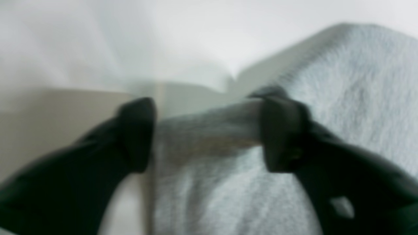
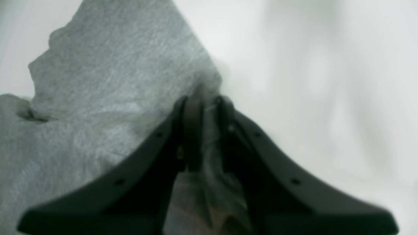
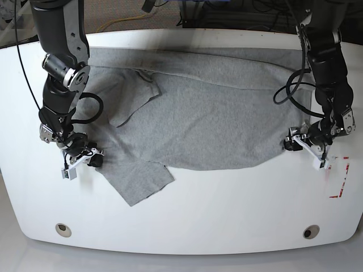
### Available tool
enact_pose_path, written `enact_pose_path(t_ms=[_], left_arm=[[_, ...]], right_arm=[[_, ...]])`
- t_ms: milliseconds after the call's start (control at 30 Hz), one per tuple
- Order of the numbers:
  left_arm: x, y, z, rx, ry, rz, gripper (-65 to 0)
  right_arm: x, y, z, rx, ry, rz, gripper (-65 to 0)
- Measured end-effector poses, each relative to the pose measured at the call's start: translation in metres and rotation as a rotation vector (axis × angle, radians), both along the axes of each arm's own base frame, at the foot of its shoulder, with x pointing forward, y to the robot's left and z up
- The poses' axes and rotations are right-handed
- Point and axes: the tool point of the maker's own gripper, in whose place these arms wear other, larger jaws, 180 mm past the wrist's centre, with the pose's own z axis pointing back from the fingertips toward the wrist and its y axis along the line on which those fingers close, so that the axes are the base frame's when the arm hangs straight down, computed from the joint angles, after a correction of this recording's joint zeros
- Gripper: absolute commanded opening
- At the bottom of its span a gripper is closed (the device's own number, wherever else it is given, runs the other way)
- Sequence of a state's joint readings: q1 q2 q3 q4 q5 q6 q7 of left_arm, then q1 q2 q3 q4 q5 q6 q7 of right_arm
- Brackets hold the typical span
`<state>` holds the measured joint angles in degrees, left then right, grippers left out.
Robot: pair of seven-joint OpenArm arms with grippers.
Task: Fold the T-shirt properly
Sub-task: 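Move both grippers to the opposite shirt edge and grasp it, then fold the grasped edge over toward the held edge with both grippers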
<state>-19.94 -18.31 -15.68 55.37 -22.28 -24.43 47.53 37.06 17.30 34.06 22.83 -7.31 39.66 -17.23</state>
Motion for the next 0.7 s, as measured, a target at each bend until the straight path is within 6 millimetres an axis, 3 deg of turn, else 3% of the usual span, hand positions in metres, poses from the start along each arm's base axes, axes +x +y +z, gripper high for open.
enact_pose_path(t_ms=[133,300,400,533,700], left_arm=[[-0.002,-0.005,-0.003,-0.001,0.011,-0.013,-65.0],[-0.003,-0.004,-0.003,0.004,0.015,-0.016,-65.0],[-0.001,-0.005,0.008,0.033,-0.016,-0.031,-65.0],[0.008,-0.008,0.043,0.095,-0.120,-0.065,-65.0],[0.014,-0.018,0.090,0.160,-0.268,-0.112,-65.0]], right_arm=[[0.002,0.000,0.002,-0.001,0.003,0.003,-55.8],[0.005,0.001,0.005,-0.007,0.002,0.010,-61.0],[0.007,-0.001,0.009,-0.020,-0.003,0.012,-64.7],[0.007,-0.010,0.018,-0.075,0.028,0.035,-65.0],[0.012,-0.029,0.043,-0.167,0.026,0.040,-65.0]])
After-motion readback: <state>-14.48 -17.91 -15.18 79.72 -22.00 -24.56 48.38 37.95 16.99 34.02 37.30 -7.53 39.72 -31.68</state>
